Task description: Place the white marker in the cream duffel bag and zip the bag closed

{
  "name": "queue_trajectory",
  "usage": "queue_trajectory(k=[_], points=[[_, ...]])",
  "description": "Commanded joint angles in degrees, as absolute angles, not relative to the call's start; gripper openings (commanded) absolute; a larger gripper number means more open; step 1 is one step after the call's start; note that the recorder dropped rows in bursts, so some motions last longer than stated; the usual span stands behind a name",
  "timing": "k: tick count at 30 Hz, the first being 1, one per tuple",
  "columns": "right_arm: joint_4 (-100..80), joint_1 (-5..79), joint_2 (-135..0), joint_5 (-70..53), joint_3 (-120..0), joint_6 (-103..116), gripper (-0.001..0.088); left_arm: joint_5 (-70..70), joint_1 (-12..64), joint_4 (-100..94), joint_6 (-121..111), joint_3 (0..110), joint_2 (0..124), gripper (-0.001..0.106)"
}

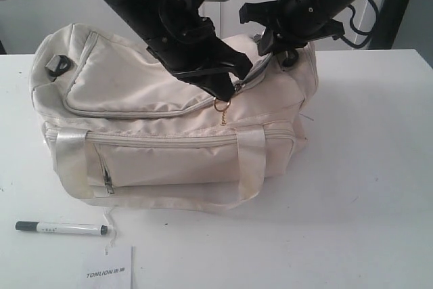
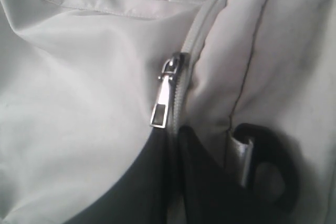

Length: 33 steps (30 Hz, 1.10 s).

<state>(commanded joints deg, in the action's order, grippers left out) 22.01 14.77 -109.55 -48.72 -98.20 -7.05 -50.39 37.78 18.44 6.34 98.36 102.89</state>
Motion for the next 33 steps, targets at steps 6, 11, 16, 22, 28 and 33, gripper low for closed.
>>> queue_trajectory(k=[6,11,16,22,28,33], points=[[22.0,14.8,-109.6,-48.7,-98.2,-7.0,0.0000,-51.7,37.8,18.4,6.3,98.4,102.7,0.000],[22.0,14.8,-109.6,-49.1,-98.2,-7.0,0.0000,-53.5,37.8,18.3,6.4,98.4,102.7,0.000],[22.0,14.8,-109.6,-49.1,-98.2,-7.0,0.0000,-54.7,37.8,17.3,6.5,98.4,102.7,0.000],[21.9,14.8,-109.6,-49.4,-98.2,-7.0,0.0000,-55.8,37.8,16.3,6.5,98.4,102.7,0.000],[20.6,14.8,-109.6,-49.7,-98.2,-7.0,0.0000,-56.4,37.8,16.2,6.5,98.4,102.7,0.000],[20.6,14.8,-109.1,-49.6,-98.2,-7.0,0.0000,-56.6,37.8,15.8,7.3,98.4,101.8,0.000]])
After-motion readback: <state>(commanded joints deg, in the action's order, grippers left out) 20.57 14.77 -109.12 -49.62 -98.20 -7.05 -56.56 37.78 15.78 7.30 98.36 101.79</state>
